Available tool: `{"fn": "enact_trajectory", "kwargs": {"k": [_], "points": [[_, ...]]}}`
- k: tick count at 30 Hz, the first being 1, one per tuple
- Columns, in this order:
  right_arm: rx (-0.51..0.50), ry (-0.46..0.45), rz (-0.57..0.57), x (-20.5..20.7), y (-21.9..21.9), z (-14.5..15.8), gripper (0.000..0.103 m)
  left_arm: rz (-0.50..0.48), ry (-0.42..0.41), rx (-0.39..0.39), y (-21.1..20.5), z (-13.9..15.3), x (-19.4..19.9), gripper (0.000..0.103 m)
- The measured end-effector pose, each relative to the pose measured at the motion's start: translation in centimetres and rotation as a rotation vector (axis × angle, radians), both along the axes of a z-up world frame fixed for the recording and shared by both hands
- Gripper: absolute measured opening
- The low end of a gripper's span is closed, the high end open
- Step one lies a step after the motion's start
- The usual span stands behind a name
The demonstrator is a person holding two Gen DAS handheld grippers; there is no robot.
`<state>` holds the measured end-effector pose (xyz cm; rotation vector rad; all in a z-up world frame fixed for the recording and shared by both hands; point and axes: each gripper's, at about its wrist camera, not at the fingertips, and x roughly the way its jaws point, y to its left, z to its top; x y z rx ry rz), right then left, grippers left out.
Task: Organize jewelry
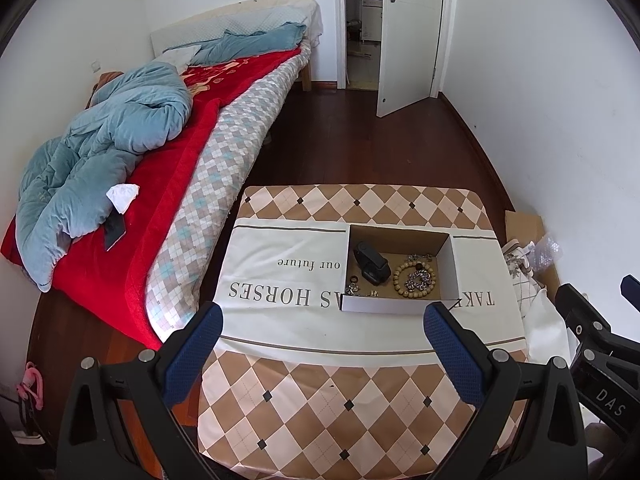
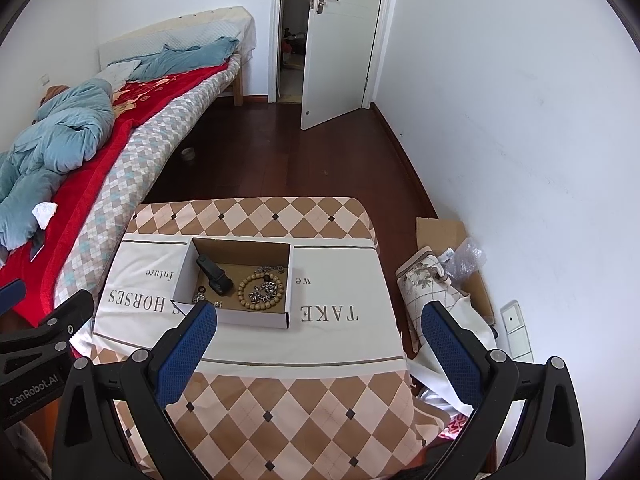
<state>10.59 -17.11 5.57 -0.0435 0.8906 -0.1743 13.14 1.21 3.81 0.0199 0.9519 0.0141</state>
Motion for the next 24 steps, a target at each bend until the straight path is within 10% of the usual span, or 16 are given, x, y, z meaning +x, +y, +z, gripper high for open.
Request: {"fn": "enact_trajectory", "kwargs": {"k": [24], "points": [[-0.003,-0.006,0.009,0.12,-0.52,0.61,0.103,-0.002,-0.008,0.003,-0.38,0.5,-0.4,0.102]]}}
